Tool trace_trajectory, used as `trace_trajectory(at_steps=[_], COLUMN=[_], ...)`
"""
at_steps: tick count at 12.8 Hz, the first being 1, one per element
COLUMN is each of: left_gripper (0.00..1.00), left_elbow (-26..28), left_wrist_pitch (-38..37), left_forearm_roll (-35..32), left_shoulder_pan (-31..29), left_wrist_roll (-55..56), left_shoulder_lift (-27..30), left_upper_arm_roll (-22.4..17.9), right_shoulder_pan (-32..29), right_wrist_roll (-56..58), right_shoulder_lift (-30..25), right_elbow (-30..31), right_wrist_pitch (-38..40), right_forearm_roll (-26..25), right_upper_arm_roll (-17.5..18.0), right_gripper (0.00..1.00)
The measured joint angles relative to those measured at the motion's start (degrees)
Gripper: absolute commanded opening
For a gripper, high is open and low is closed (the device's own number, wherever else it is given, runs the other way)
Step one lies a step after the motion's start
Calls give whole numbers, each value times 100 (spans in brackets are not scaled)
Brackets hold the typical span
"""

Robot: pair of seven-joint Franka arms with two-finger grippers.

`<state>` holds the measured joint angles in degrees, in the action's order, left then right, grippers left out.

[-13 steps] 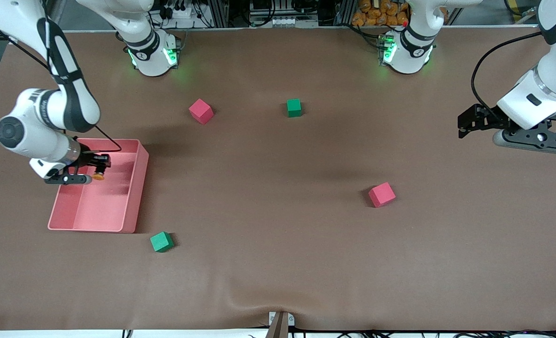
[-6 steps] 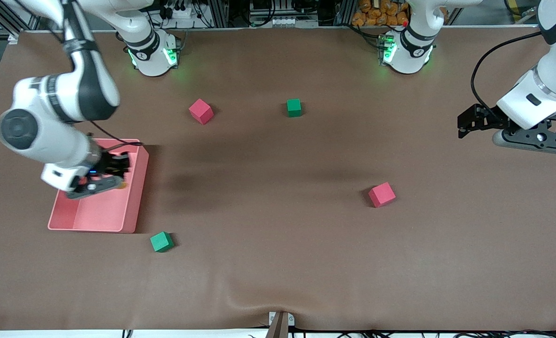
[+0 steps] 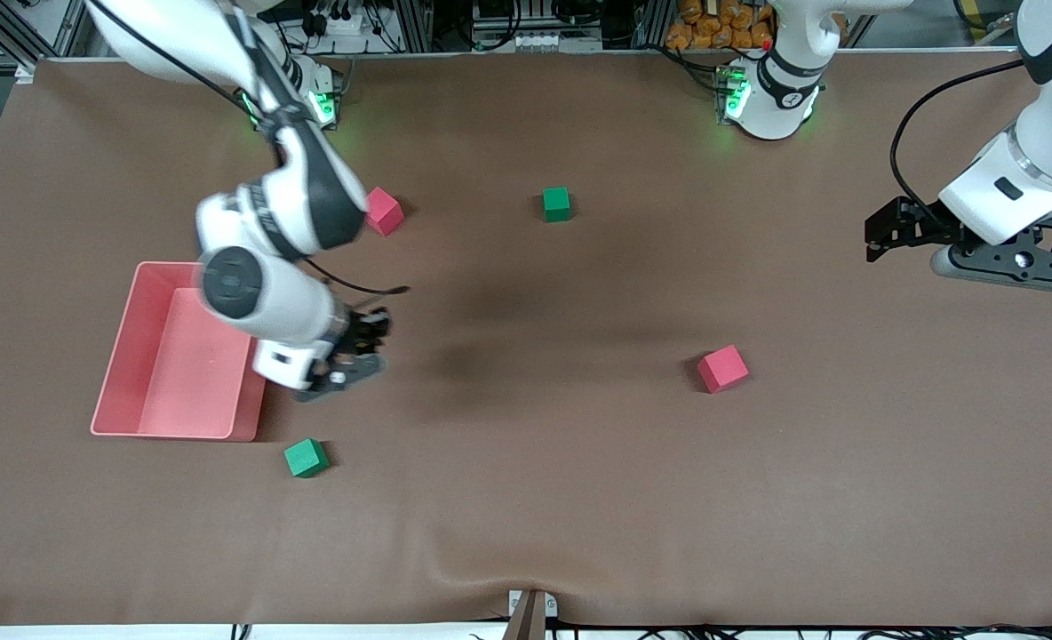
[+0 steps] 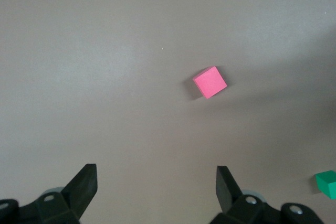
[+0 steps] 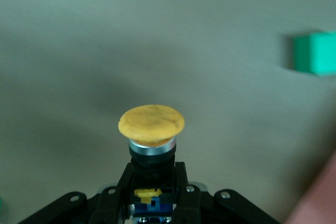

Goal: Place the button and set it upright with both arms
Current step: 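Lift the button out of the tray with the right gripper, then carry the button to mid-table and lower it with the right gripper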

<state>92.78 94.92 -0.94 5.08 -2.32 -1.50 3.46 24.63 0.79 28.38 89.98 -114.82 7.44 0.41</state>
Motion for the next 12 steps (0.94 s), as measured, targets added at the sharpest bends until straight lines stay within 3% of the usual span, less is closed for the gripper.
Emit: trace_trajectory(at_steps=[2,8,12], left_gripper=[100,100,100], left_elbow=[-1,-5,-6], left_wrist_pitch=[0,0,0], left_forearm_roll=[0,0,0], left_shoulder_pan=[-1,-1,-2], left_wrist_roll=[0,0,0], left_shoulder_lift=[-3,-6,-6], left_upper_arm_roll=[-1,-1,-1], right_shoulder_pan=[444,996,1503], right_wrist_roll=[-327,-1590,-2258], right_shoulder_lift=[394,1119,1535], right_elbow=[-175,-798,-980], right_wrist_pitch=[-433,-871,-1783], right_forearm_roll=[-1,0,0], right_upper_arm_roll=[-5,-9,-13], right_gripper=[0,0,0])
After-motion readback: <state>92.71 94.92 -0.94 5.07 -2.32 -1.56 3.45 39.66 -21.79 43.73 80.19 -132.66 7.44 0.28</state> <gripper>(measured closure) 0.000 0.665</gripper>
